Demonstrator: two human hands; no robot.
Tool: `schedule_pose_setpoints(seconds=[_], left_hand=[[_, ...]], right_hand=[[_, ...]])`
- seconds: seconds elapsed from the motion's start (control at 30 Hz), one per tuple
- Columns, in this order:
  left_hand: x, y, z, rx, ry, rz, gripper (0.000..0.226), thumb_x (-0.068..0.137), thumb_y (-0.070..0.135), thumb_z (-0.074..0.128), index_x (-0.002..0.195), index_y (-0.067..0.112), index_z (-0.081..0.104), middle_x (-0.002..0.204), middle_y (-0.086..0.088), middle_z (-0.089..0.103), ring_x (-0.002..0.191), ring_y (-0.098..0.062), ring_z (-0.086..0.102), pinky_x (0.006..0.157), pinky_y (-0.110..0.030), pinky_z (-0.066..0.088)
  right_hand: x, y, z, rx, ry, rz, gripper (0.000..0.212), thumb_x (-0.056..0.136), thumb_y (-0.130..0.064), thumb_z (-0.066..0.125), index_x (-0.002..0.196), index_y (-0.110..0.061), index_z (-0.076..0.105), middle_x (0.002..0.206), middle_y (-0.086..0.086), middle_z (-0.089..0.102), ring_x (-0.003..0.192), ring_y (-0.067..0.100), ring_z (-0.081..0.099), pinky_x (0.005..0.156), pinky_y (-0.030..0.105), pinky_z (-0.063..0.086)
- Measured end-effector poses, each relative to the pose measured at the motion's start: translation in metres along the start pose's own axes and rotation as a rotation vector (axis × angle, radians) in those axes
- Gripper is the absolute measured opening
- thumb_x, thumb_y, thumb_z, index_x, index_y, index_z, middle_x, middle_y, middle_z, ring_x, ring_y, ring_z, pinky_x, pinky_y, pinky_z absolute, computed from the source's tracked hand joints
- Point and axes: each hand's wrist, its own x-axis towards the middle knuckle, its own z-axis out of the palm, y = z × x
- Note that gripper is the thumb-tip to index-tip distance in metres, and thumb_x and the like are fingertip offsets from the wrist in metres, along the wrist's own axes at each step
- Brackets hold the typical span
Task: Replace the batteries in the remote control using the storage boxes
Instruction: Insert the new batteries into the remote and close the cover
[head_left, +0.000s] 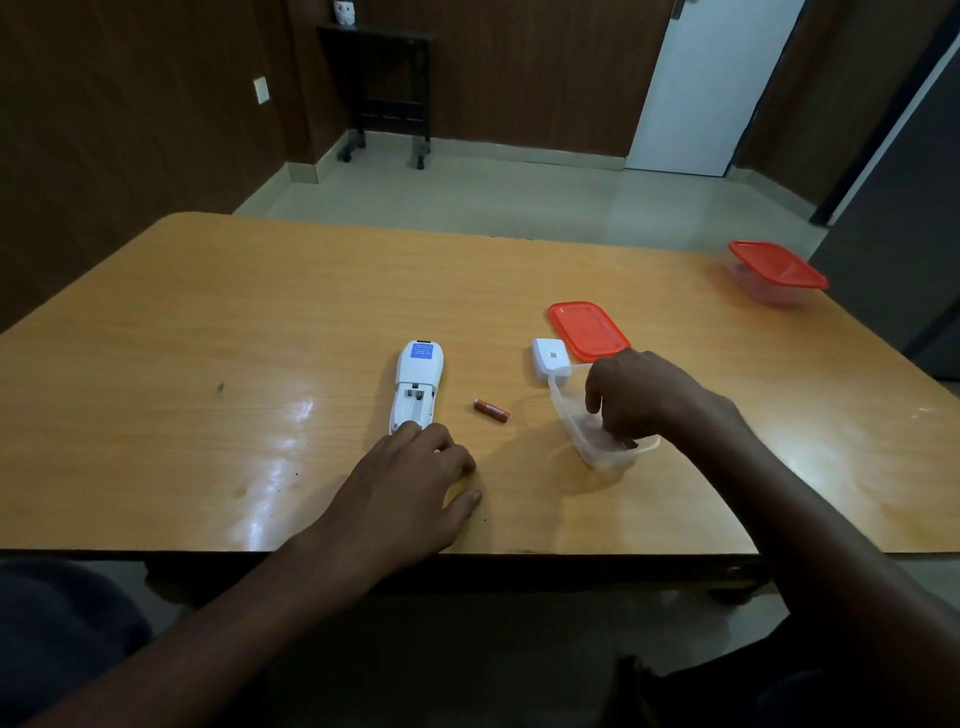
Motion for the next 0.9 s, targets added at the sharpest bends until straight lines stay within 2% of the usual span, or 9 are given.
schedule_pose_setpoints(seconds=[0.2,0.33,0.47,0.6,0.63,0.73,0.83,0.9], left_hand=[[0.001,0.001,0.0,0.002,0.0,0.005,0.038,0.096,0.054,0.05,0.125,0.033,0.062,0.122,0.014,0.058,0.111,-0.009,0.048,0.091,-0.027,0.045],[0.001,0.001,-0.002,0.01,0.0,-0.007,0.038,0.097,0.054,0.048,0.126,0.033,0.061,0.123,0.014,0.057,0.113,-0.009,0.048,0.092,-0.027,0.044],[0.004,0.001,-0.008,-0.03,0.017,-0.065,0.035,0.097,0.052,0.05,0.122,0.033,0.065,0.119,0.013,0.062,0.111,-0.009,0.052,0.083,-0.026,0.044],[0.008,-0.01,-0.022,-0.077,0.066,-0.226,0.03,0.093,0.051,0.06,0.112,0.031,0.069,0.113,0.009,0.067,0.11,-0.011,0.055,0.072,-0.027,0.044],[0.008,-0.016,-0.025,-0.093,0.084,-0.27,0.03,0.092,0.05,0.063,0.111,0.029,0.069,0.113,0.007,0.068,0.11,-0.013,0.056,0.072,-0.028,0.046],[0.01,-0.034,-0.032,-0.148,0.124,-0.389,0.033,0.086,0.05,0.07,0.112,0.029,0.067,0.106,0.008,0.063,0.105,-0.014,0.055,0.072,-0.031,0.044],[0.009,-0.049,-0.033,-0.266,0.113,-0.466,0.052,0.079,0.055,0.076,0.122,0.028,0.063,0.108,0.01,0.061,0.099,-0.013,0.057,0.079,-0.033,0.049],[0.009,-0.055,-0.031,-0.309,0.096,-0.46,0.061,0.077,0.057,0.076,0.128,0.025,0.063,0.112,0.006,0.065,0.099,-0.014,0.06,0.082,-0.032,0.049]], right_hand=[[-0.002,-0.007,0.003,0.053,0.061,-0.026,0.04,0.075,0.009,0.061,0.111,-0.004,0.073,0.102,0.013,0.073,0.09,0.03,0.07,0.076,0.042,0.062],[-0.004,-0.008,-0.004,0.195,0.159,-0.01,0.037,0.078,0.009,0.061,0.109,-0.007,0.073,0.104,0.013,0.072,0.09,0.029,0.069,0.077,0.045,0.062],[-0.008,-0.023,-0.014,0.404,0.35,-0.126,0.031,0.081,0.004,0.067,0.107,-0.009,0.077,0.098,0.005,0.077,0.087,0.018,0.07,0.077,0.029,0.056],[-0.012,-0.06,-0.019,0.704,0.386,-0.254,0.026,0.084,-0.003,0.075,0.109,-0.012,0.078,0.097,0.0,0.079,0.075,-0.001,0.07,0.074,0.009,0.053],[-0.011,-0.069,-0.018,0.766,0.417,-0.268,0.026,0.084,-0.005,0.076,0.109,-0.013,0.078,0.096,-0.001,0.079,0.074,-0.003,0.068,0.075,0.009,0.053],[-0.005,-0.092,-0.015,0.989,0.481,-0.267,0.022,0.084,-0.007,0.077,0.105,-0.013,0.079,0.092,-0.003,0.079,0.072,0.002,0.072,0.075,0.02,0.06],[0.002,-0.111,-0.006,1.143,0.479,-0.246,0.017,0.084,-0.006,0.078,0.101,-0.011,0.079,0.086,-0.001,0.079,0.067,0.006,0.074,0.068,0.021,0.059],[0.007,-0.121,0.001,1.14,0.527,-0.251,0.017,0.084,-0.004,0.077,0.099,-0.011,0.079,0.087,0.001,0.079,0.071,0.008,0.075,0.073,0.023,0.06]])
